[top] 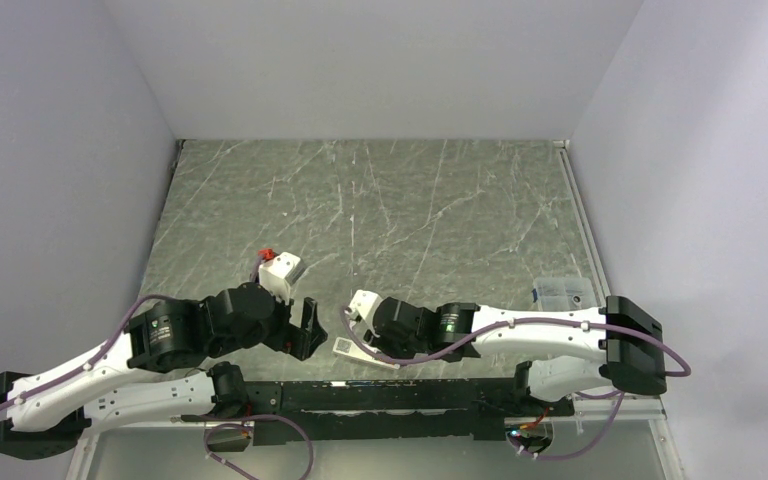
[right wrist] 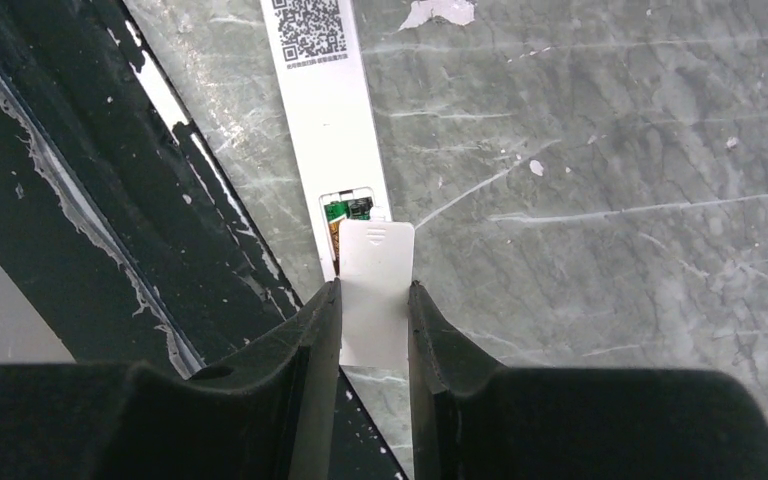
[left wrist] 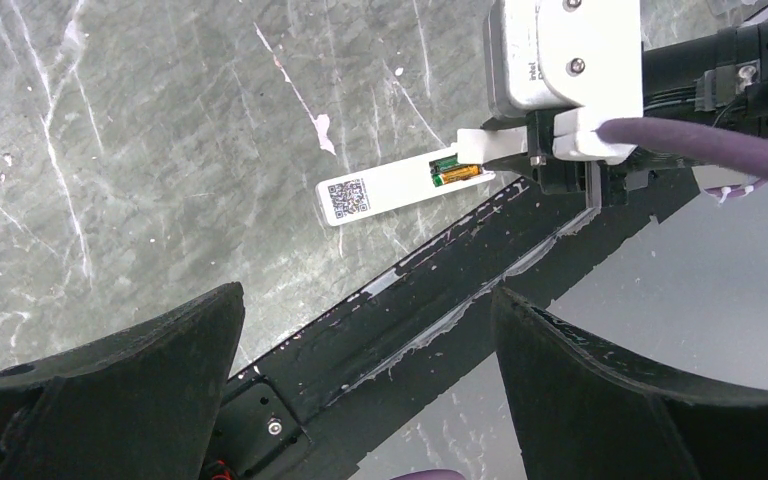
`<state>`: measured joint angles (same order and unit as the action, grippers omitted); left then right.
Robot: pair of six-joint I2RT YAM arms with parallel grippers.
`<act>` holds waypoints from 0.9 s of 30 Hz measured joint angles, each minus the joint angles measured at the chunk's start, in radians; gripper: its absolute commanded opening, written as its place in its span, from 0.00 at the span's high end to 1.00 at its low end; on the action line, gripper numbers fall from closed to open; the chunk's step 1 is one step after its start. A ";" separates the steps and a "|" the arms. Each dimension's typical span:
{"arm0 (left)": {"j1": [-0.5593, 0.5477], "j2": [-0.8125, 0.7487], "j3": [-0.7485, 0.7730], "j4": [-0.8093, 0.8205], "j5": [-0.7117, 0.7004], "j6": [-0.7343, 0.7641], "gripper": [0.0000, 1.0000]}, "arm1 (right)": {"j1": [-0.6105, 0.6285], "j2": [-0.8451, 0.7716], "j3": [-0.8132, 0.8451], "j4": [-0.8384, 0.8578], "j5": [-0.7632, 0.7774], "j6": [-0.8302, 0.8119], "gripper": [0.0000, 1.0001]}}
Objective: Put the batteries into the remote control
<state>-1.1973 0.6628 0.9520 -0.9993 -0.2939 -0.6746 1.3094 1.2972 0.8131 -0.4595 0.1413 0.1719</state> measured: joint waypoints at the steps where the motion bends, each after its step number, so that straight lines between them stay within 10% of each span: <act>1: 0.000 0.000 0.000 0.000 0.000 0.000 0.01 | 0.000 0.000 -0.004 0.006 -0.004 -0.011 0.92; 27: 0.000 -0.013 0.000 0.000 0.000 0.000 0.01 | 0.000 0.114 -0.023 0.035 -0.103 -0.144 0.91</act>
<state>-1.1973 0.6495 0.9520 -0.9993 -0.2939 -0.6743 1.3094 1.4109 0.7906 -0.4248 0.0383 0.0280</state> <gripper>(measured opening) 0.989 0.289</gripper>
